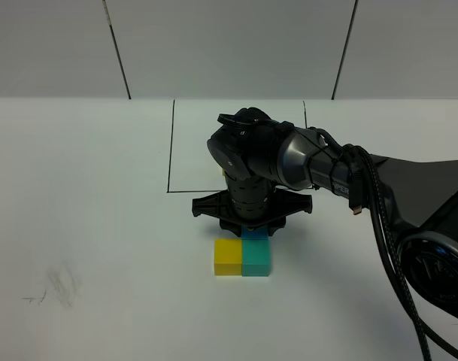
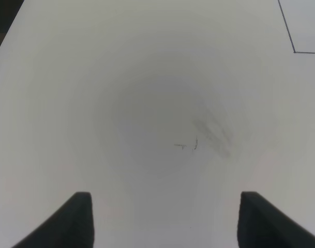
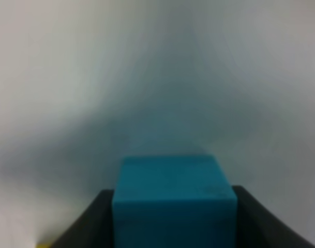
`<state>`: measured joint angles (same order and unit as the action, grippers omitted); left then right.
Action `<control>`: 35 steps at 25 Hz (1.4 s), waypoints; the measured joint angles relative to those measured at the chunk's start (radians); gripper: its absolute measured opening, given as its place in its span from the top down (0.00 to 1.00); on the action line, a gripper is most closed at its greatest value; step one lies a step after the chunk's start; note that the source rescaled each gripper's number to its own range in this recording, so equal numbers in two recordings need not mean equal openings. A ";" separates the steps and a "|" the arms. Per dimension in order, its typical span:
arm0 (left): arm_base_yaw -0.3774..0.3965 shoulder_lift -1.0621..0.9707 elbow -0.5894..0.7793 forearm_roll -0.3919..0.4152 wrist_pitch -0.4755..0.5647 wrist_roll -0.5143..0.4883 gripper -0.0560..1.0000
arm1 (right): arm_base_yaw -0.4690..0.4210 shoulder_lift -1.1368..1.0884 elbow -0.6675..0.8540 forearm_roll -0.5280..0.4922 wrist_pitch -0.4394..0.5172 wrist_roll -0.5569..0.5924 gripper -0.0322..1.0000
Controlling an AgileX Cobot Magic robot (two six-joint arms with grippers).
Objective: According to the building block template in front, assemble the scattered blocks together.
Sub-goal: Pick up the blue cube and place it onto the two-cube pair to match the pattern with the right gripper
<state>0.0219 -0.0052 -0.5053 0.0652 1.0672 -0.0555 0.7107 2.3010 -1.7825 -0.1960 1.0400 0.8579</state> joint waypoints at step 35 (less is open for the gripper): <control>0.000 0.000 0.000 0.000 0.000 0.000 0.60 | 0.000 0.000 0.000 0.009 -0.003 -0.005 0.71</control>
<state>0.0219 -0.0052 -0.5053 0.0652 1.0672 -0.0555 0.7107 2.3010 -1.7825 -0.1868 1.0371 0.8533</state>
